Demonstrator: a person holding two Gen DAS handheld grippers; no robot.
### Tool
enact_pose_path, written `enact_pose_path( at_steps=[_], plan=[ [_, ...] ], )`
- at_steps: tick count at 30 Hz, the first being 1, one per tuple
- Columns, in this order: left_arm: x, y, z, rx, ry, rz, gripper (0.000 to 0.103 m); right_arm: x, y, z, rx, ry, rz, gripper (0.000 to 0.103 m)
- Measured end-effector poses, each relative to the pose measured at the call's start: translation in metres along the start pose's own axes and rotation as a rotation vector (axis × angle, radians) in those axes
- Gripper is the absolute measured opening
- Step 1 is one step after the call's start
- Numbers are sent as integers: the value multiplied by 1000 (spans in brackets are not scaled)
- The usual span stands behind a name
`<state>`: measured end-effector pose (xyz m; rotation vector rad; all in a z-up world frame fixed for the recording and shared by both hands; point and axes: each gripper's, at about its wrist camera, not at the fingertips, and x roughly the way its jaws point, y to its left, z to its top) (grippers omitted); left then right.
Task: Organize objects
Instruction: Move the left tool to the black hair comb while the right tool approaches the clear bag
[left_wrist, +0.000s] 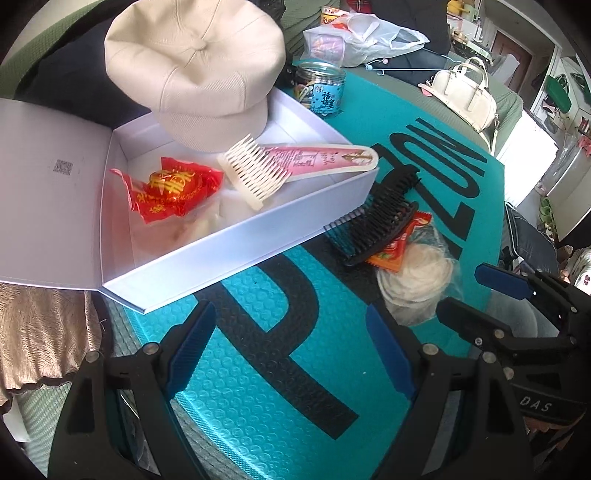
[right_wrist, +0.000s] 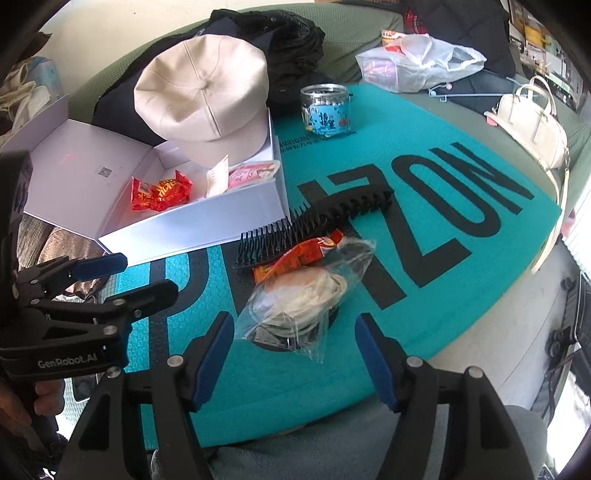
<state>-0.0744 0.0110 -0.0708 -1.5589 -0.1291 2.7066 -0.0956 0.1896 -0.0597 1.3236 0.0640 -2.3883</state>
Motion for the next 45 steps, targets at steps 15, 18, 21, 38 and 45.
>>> enact_pose_path(
  at_steps=[15, 18, 21, 38, 45],
  plan=[
    [14, -2, 14, -1, 13, -13, 82, 38, -14, 8, 34, 45, 63, 53],
    [19, -8, 19, 2, 14, -20, 82, 36, -20, 9, 51, 44, 80, 39],
    [25, -18, 24, 14, 18, -32, 82, 31, -25, 10, 31, 34, 92, 32],
    [58, -72, 46, 78, 23, -120, 82, 14, -87, 8, 121, 26, 45, 29],
    [59, -103, 52, 171, -3, -140, 82, 9, -108, 6, 148, 26, 23, 29]
  ],
)
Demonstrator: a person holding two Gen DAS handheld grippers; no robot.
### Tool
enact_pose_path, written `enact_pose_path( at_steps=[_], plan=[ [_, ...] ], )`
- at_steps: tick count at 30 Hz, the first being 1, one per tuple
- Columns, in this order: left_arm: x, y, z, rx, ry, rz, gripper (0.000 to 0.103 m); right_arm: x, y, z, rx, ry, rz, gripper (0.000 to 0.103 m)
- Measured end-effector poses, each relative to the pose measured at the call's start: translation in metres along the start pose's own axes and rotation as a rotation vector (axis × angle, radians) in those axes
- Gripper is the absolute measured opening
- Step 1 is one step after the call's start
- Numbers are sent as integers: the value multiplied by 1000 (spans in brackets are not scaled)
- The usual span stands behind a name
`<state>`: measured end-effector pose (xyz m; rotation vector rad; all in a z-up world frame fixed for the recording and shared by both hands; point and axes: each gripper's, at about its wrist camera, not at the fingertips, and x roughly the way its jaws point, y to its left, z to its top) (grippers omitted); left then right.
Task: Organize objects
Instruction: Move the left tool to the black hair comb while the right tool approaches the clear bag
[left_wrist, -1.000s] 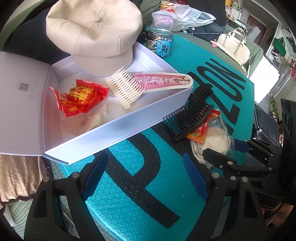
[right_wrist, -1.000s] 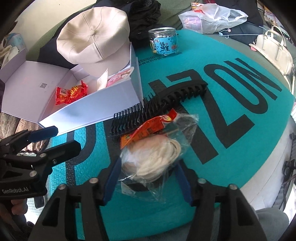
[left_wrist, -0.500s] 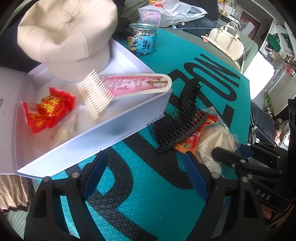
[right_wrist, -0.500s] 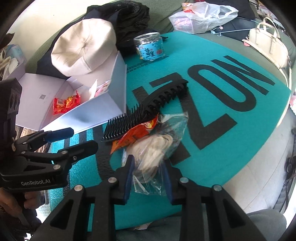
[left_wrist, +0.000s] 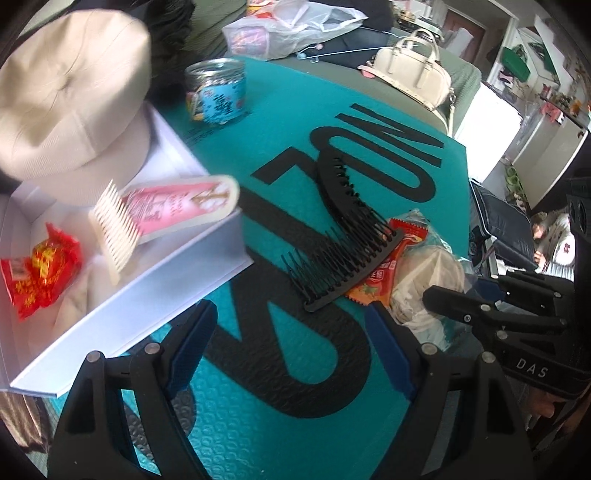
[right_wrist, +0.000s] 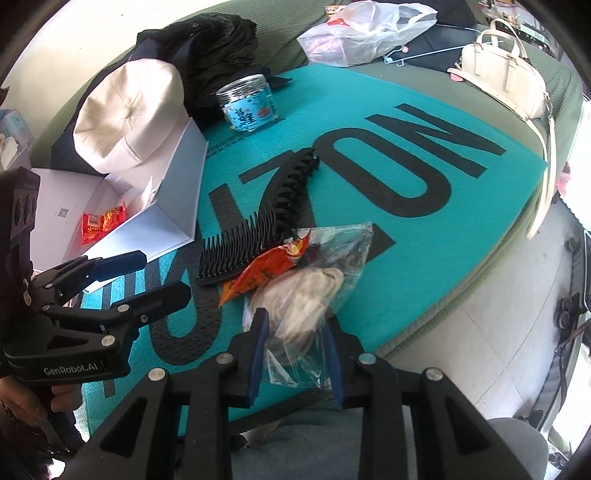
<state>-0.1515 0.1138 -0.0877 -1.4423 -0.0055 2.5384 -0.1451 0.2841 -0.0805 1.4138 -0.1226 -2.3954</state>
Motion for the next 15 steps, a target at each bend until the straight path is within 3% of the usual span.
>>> enact_pose_path(
  at_steps=[11, 15],
  plan=[
    [13, -43, 33, 210, -45, 0, 76, 0, -28, 6, 30, -6, -3, 29],
    [32, -54, 44, 255, -7, -32, 76, 1, -38, 10, 49, -6, 12, 29]
  ],
)
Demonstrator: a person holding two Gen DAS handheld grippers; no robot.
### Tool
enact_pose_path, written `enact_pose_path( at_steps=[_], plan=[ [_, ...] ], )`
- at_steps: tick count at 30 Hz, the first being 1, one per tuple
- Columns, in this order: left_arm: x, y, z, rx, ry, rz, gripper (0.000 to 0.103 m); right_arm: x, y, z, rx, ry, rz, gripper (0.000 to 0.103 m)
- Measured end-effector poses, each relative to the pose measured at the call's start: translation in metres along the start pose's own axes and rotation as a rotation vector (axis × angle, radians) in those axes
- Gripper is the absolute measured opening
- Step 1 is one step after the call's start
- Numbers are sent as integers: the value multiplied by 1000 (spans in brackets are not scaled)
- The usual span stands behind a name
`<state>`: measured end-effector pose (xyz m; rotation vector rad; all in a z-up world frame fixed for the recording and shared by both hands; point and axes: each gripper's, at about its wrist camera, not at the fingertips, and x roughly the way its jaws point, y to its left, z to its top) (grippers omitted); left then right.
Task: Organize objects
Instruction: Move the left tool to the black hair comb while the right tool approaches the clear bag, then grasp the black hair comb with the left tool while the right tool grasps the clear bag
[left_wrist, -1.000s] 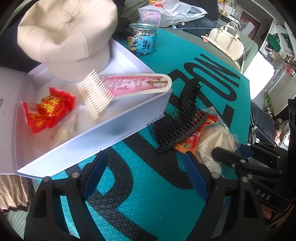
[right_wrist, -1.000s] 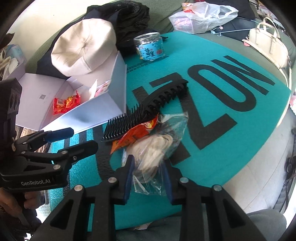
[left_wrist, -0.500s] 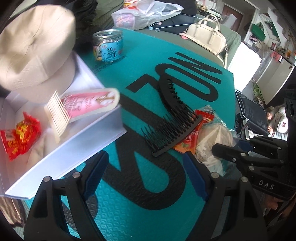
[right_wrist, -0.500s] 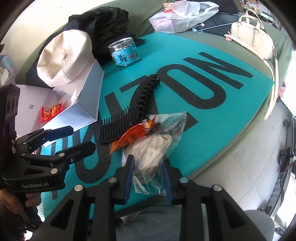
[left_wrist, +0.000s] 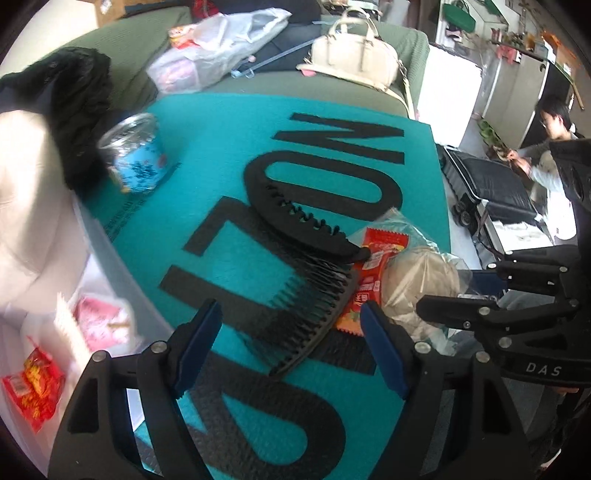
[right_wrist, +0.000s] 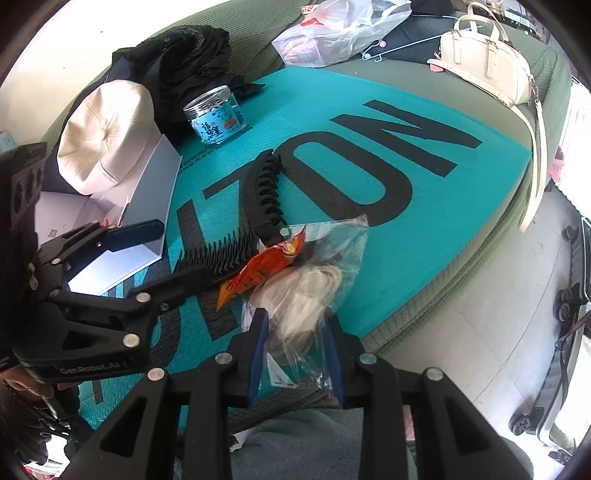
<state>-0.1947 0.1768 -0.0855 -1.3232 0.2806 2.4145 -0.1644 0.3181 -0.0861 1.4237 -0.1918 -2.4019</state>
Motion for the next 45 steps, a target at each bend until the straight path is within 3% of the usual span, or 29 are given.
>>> enact_pose_path(
  at_steps=[3, 8, 14, 20, 22, 28, 36, 45],
  plan=[
    [13, -4, 6, 12, 36, -33, 72, 1, -6, 3, 4, -1, 7, 30],
    [26, -14, 11, 78, 63, -18, 72, 0, -16, 8, 2, 1, 7, 30],
    [38, -8, 16, 30, 76, -41, 69, 2, -24, 13, -5, 10, 14, 30],
    [37, -12, 11, 59, 68, -40, 54, 4, -28, 17, -5, 26, 34, 30],
    [35, -12, 11, 57, 78, -43, 45, 5, -30, 17, 3, 27, 47, 30],
    [26, -14, 10, 7, 131, -27, 44, 1, -35, 15, 44, 4, 80, 29],
    [1, -13, -21, -79, 205, -15, 44, -8, -22, 8, 23, 0, 69, 28],
    [-9, -12, -47, -63, 188, 23, 49, -1, -11, 0, 36, 33, 54, 32]
  ],
)
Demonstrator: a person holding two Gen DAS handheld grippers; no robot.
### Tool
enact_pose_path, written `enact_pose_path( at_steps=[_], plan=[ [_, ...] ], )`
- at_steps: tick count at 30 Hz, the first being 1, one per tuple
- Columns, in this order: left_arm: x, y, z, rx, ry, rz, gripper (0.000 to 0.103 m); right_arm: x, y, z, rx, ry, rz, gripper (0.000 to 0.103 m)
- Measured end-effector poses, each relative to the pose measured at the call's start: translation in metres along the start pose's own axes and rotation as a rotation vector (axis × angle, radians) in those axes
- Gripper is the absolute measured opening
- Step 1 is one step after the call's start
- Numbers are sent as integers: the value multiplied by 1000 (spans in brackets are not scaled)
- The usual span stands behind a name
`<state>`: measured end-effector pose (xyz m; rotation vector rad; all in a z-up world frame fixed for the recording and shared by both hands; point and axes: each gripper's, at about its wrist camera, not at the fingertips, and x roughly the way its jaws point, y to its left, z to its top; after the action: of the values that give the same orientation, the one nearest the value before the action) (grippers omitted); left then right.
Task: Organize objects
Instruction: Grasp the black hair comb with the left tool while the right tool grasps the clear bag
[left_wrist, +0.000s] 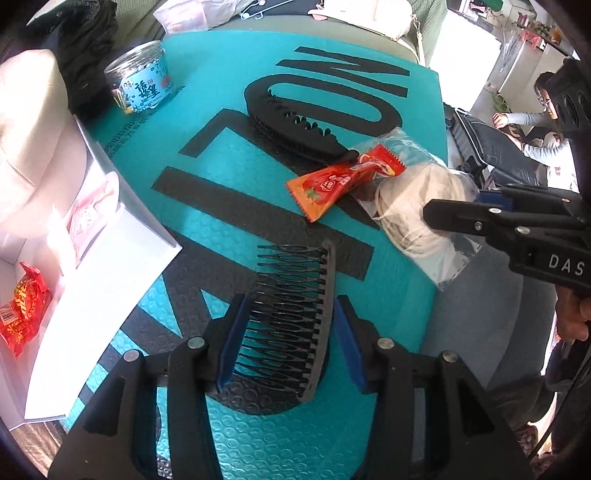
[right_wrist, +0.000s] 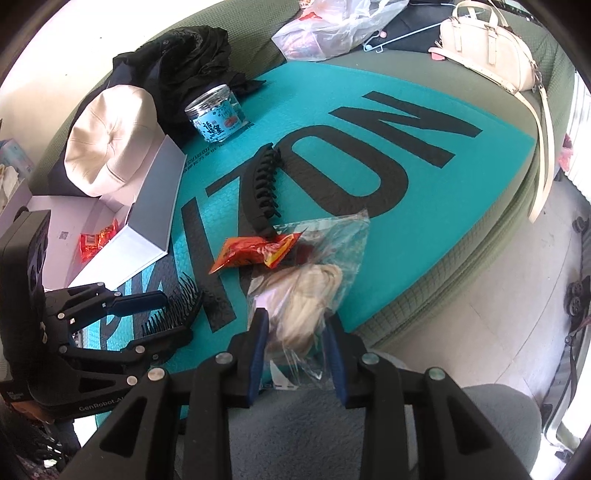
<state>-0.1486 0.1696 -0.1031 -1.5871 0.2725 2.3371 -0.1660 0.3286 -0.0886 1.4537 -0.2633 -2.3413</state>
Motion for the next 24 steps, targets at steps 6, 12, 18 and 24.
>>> enact_pose_path(
  at_steps=[6, 12, 18, 24],
  plan=[
    [1, -11, -2, 52, -5, 16, 57, 9, 3, 0, 13, 22, -14, 43],
    [-1, -4, -1, -23, -56, 40, 44, 18, 9, -4, -6, 17, -46, 45],
    [-5, -2, 1, -66, -52, -4, 43, 7, 9, -5, 8, -27, -26, 30],
    [-15, 5, 1, -119, -61, -40, 43, -6, 13, -4, 8, -59, -18, 25]
  ],
)
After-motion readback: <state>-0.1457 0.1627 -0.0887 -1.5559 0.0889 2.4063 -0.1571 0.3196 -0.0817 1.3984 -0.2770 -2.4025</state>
